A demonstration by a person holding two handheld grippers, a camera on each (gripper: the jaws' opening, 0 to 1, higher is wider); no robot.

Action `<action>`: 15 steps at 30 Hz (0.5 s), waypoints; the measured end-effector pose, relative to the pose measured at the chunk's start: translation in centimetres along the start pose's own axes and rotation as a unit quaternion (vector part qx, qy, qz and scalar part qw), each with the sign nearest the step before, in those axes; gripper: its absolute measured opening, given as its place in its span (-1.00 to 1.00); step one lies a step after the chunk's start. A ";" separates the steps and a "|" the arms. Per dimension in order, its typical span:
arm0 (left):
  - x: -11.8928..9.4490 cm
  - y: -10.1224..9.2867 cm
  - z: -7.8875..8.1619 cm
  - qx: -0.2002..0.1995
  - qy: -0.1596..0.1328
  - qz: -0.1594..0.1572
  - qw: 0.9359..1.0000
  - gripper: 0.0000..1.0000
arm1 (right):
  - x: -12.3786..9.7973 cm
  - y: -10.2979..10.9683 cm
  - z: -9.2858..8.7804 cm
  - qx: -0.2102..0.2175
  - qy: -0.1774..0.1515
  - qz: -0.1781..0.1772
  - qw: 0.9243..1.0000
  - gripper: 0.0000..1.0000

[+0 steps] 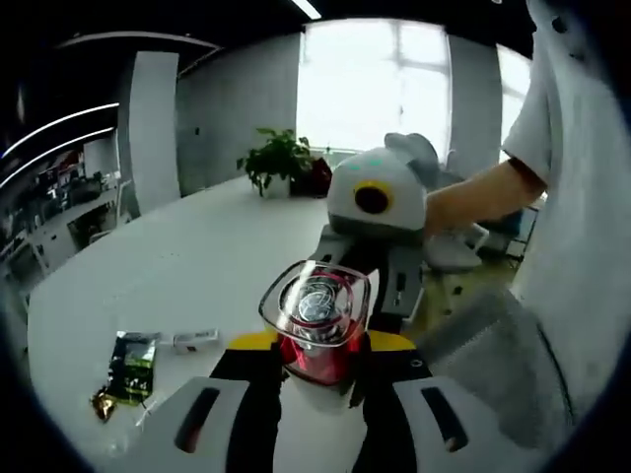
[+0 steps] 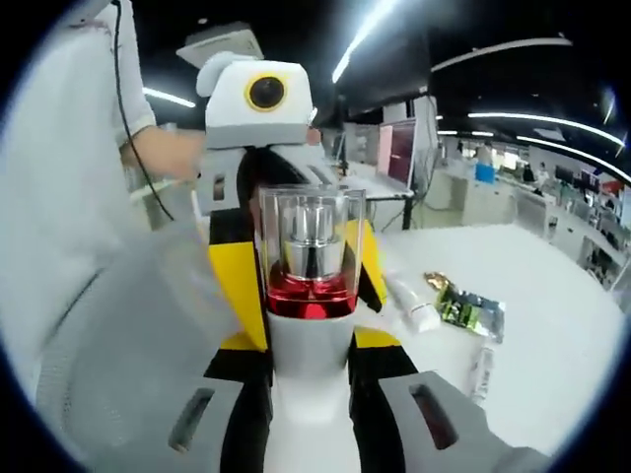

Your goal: Arrange the skincare products in the storage area until every visible bottle or jar stands upright without overlapping.

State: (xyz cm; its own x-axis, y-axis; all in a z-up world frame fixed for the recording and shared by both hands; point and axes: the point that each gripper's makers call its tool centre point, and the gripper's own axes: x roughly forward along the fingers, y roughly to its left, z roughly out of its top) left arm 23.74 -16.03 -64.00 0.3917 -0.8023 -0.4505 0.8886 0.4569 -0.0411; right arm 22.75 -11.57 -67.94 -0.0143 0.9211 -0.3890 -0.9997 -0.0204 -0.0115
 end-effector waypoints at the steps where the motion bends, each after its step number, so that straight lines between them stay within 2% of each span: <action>1: 0.5 0.4 -0.1 0.004 0.004 -0.005 1.000 -0.48 | -0.2 -0.4 -0.4 0.001 0.000 -0.006 1.000 -0.43; 11: 4.4 2.2 -0.5 0.007 0.014 -0.035 0.999 -0.48 | -1.8 -3.6 -3.3 -0.004 -0.010 -0.037 0.999 -0.44; 15: 5.8 2.8 -1.1 0.009 0.023 -0.032 0.999 -0.49 | -1.9 -4.7 -4.5 -0.007 0.002 -0.048 0.999 -0.44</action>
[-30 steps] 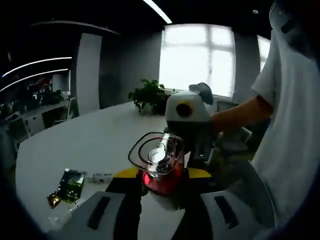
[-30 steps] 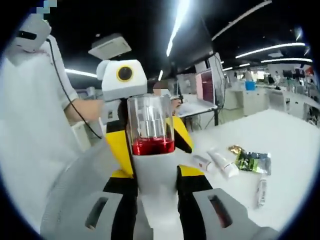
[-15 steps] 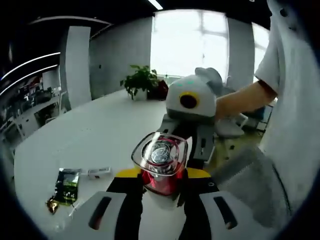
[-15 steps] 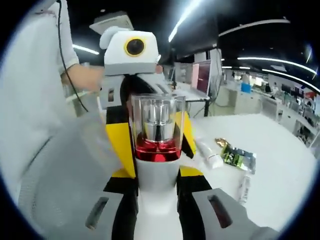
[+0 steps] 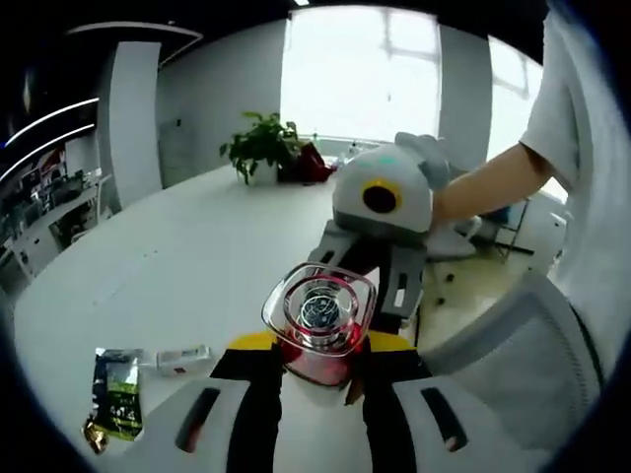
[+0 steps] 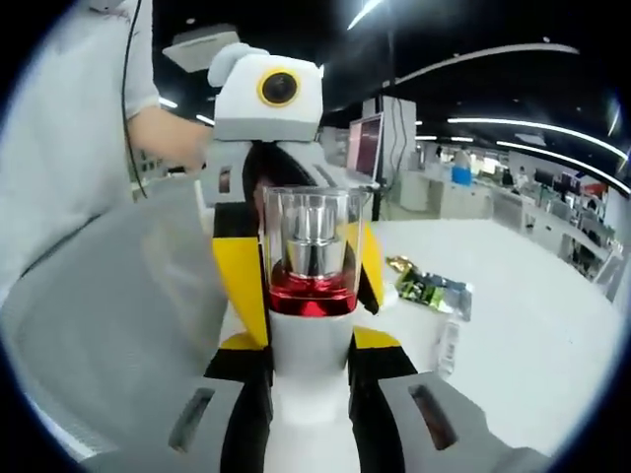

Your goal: Arrange the skincare products in the storage area until every visible bottle or jar stands upright without overlapping.

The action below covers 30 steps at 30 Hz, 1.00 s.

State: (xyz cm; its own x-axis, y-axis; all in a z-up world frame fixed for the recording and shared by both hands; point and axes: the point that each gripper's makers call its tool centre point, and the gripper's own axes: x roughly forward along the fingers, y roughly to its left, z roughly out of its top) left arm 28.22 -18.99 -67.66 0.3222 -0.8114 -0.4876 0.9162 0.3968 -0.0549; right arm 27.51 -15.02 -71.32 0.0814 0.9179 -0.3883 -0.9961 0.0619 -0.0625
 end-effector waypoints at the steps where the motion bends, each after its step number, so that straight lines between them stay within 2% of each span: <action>1: 0.4 0.2 -0.2 -0.001 0.003 0.002 1.000 -0.49 | 0.0 -0.1 -0.2 0.000 0.002 -0.001 1.000 -0.44; 6: 1.6 1.6 -1.1 -0.005 0.009 0.006 1.000 -0.49 | -0.1 -1.1 -1.5 -0.002 0.014 -0.008 1.000 -0.43; 22: 4.8 3.7 -1.8 -0.022 0.019 0.021 0.999 -0.49 | -0.2 -4.2 -4.5 0.011 0.028 -0.023 0.999 -0.43; 23: 4.9 3.9 -1.6 -0.023 0.014 0.021 0.999 -0.49 | -0.3 -4.5 -4.3 0.022 0.018 -0.024 0.999 -0.43; 30: 5.8 5.6 -0.9 -0.024 -0.006 0.022 0.999 -0.48 | -0.8 -6.5 -4.6 0.024 0.022 -0.027 0.999 -0.43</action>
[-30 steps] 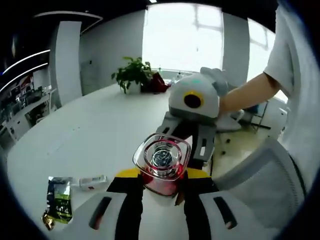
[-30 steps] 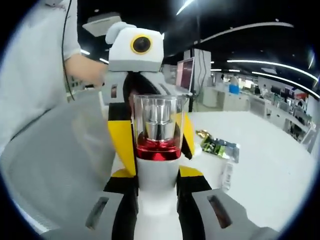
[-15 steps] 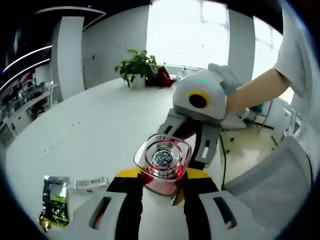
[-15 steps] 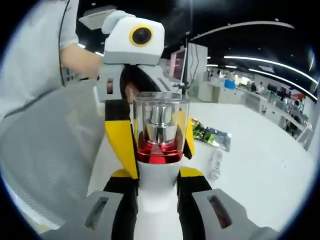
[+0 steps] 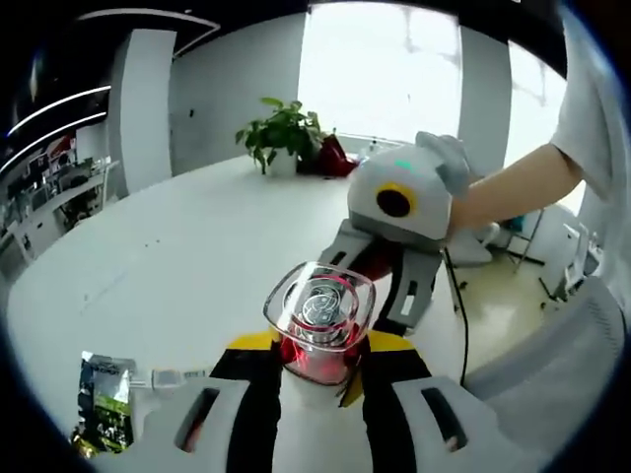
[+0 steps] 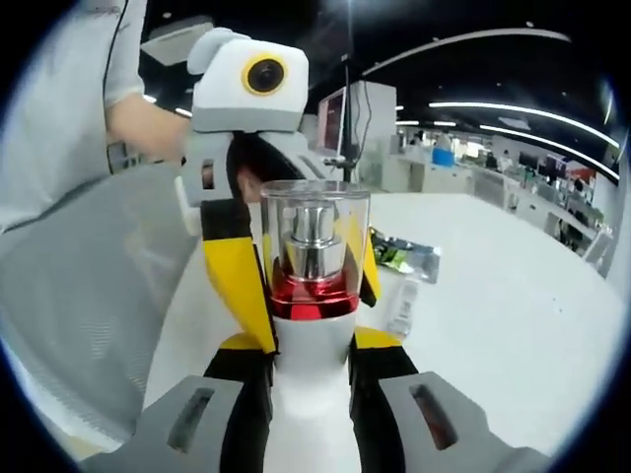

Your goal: Arrange the skincare products in the storage area until every visible bottle or jar stands upright without overlapping.

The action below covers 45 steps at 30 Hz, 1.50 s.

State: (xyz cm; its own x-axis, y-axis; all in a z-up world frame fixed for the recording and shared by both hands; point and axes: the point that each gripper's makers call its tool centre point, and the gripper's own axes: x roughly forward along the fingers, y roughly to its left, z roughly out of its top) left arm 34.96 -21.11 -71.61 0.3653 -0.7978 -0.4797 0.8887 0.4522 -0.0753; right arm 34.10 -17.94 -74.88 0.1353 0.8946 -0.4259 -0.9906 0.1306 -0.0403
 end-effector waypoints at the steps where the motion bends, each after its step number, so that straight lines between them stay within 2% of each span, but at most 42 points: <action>1: 0.2 0.2 0.1 0.001 -0.004 -0.002 1.000 -0.48 | -0.1 -0.3 -0.1 0.000 0.000 0.001 1.000 -0.43; 11: 0.9 1.9 0.7 0.016 -0.027 -0.008 0.999 -0.47 | 0.2 -2.7 -0.4 0.009 -0.006 -0.011 1.000 -0.43; 17: 1.3 2.8 0.9 0.013 -0.035 -0.010 0.999 -0.46 | 0.6 -3.3 -0.3 0.010 -0.007 -0.015 1.000 -0.43; 36: 1.7 3.9 1.1 0.010 -0.045 -0.012 0.999 -0.44 | 0.9 -4.4 -1.0 0.003 0.009 -0.012 1.000 -0.43; 41: 1.6 3.8 1.1 0.002 -0.043 -0.008 0.999 -0.42 | 1.0 -4.6 -1.2 0.021 0.005 -0.020 1.000 -0.43; 44: 1.7 3.7 0.2 0.007 -0.028 -0.007 1.000 -0.35 | 1.1 -4.6 -1.4 0.028 0.015 -0.033 0.999 -0.42; 45: 1.6 3.8 -0.1 -0.002 -0.020 -0.006 1.000 -0.32 | 1.1 -4.5 -1.6 0.034 0.021 -0.036 0.999 -0.42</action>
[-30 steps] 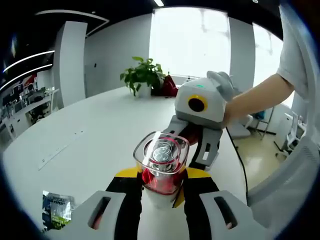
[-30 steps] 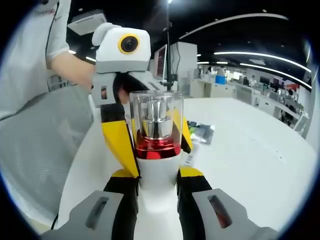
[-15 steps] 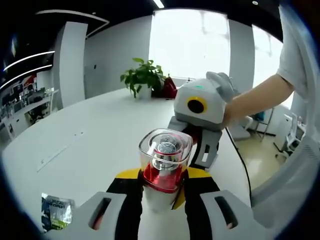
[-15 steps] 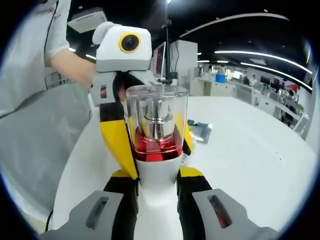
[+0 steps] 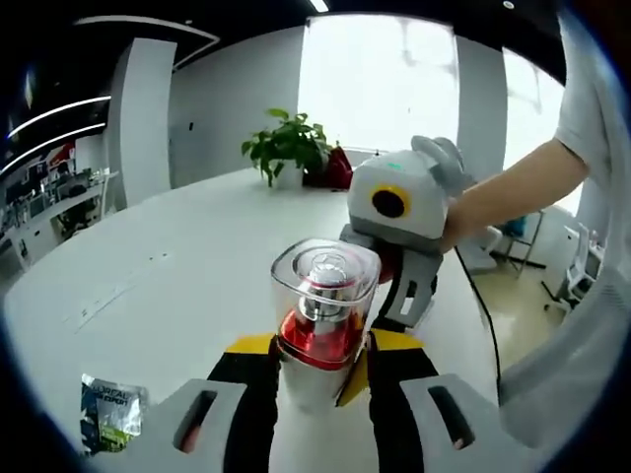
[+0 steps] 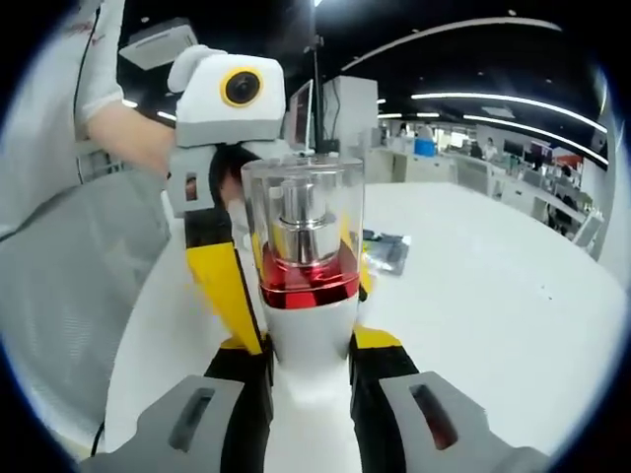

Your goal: Arrange the skincare products in the storage area until every visible bottle or jar stands upright without overlapping.

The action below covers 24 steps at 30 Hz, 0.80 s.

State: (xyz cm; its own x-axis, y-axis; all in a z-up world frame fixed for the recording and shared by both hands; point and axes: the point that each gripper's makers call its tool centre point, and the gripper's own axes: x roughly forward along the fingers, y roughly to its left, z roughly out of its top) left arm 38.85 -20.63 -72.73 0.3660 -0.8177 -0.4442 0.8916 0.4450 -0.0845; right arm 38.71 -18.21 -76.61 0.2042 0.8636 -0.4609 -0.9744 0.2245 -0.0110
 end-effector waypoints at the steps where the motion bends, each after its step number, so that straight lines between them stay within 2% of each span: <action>1: 0.1 0.1 0.0 0.003 -0.002 0.001 1.000 -0.26 | 0.0 0.1 -0.3 0.017 0.008 -0.005 1.000 -0.41; 4: -0.3 0.1 0.0 0.005 0.001 0.011 1.000 -0.11 | 0.2 0.2 -0.5 0.031 0.006 -0.015 0.999 -0.29; 9: -0.9 0.0 0.4 0.000 0.002 0.016 1.000 -0.10 | 0.0 1.3 -0.1 0.037 0.013 -0.028 0.999 -0.15; 15: -1.7 -0.7 0.0 -0.005 0.013 0.019 1.000 -0.10 | -0.4 1.0 -0.4 0.043 0.022 -0.054 0.997 -0.07; 20: -2.6 -1.1 -0.1 -0.011 0.015 0.026 1.000 -0.04 | -0.9 1.3 -0.2 0.061 0.016 -0.078 0.995 0.01; 24: -3.5 -1.4 -0.4 -0.020 0.018 0.034 0.999 0.02 | -1.5 1.1 -0.1 0.095 -0.007 -0.103 0.990 0.09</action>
State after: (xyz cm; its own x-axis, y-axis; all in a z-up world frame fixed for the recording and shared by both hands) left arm 36.25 -18.20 -71.35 0.4152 -0.7715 -0.4821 0.8533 0.5140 -0.0874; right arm 37.36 -19.25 -76.01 0.4002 0.7961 -0.4540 -0.8765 0.4771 0.0639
